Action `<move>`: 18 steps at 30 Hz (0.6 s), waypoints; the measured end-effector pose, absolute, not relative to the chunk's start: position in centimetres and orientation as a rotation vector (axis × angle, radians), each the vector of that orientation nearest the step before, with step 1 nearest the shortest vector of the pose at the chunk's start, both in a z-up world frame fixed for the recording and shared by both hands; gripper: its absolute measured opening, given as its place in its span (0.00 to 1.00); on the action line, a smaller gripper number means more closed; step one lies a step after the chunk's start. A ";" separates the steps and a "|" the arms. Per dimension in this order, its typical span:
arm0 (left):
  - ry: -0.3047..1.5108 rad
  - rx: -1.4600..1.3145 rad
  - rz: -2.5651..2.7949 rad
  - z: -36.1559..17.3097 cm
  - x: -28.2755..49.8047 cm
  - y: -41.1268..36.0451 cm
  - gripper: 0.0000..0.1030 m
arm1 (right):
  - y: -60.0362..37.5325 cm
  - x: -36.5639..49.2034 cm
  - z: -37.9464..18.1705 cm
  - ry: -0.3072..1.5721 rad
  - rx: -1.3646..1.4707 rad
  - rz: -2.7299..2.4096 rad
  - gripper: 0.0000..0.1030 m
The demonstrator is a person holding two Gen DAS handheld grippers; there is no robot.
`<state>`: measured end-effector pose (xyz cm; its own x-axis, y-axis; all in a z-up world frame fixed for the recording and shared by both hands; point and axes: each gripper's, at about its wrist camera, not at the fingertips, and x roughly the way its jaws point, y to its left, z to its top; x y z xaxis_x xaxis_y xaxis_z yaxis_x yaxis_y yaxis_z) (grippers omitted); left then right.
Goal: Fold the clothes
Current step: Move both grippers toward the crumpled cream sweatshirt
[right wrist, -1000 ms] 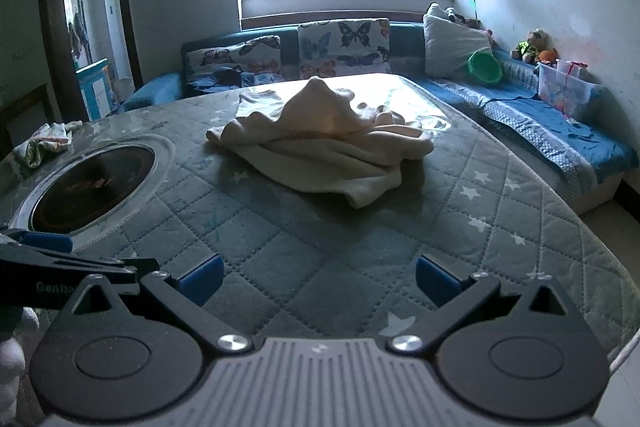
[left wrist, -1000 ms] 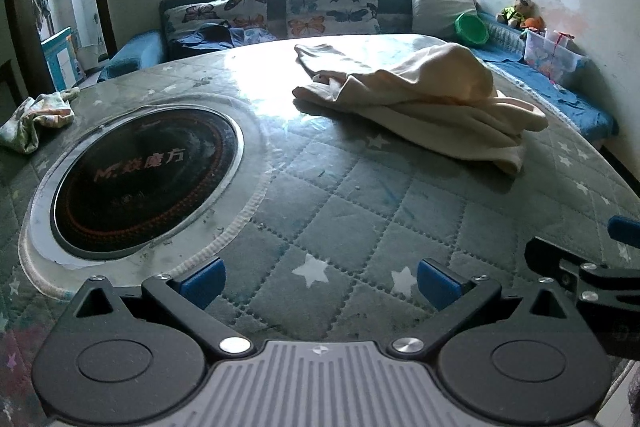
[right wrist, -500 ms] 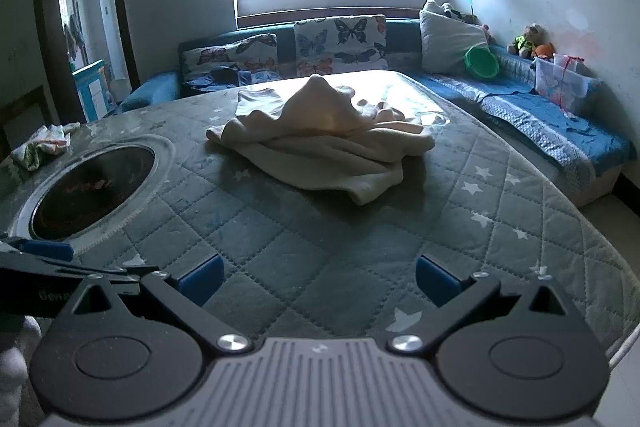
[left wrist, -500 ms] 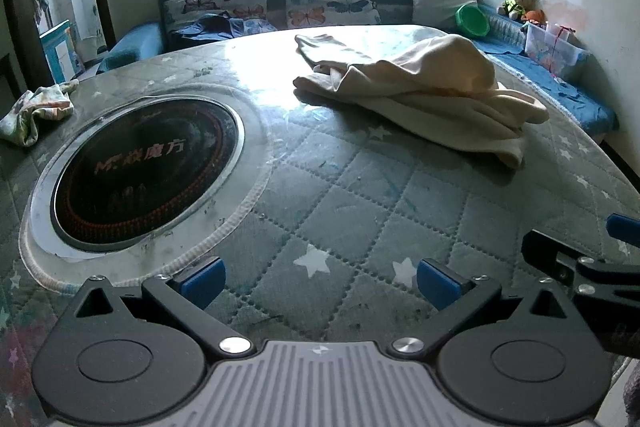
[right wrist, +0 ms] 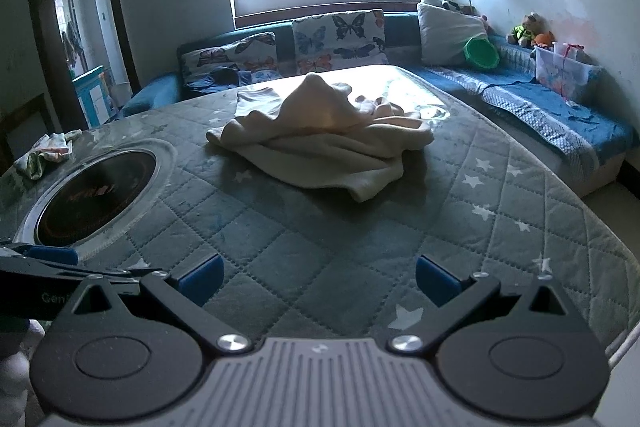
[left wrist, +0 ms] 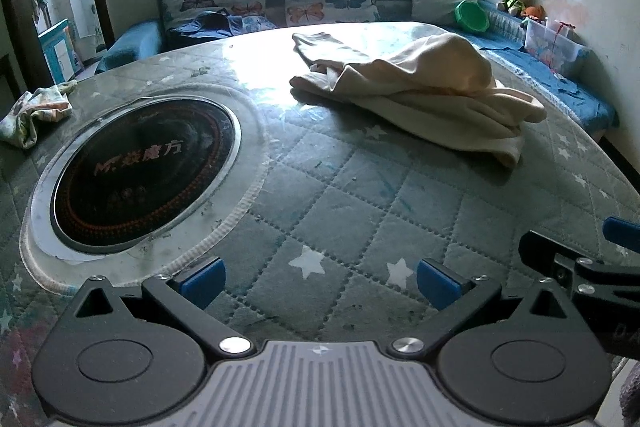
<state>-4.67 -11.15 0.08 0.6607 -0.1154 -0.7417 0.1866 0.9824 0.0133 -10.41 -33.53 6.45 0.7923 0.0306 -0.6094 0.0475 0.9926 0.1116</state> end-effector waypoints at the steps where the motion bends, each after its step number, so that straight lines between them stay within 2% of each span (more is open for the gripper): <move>1: 0.833 0.092 -0.172 0.1 -4.7 -11.2 1.00 | -33.6 -10.4 6.4 0.658 0.126 -0.009 1.00; 18: 0.848 0.093 -0.170 -0.2 -4.3 -11.6 1.00 | -33.8 -9.9 6.3 0.663 0.137 -0.017 1.00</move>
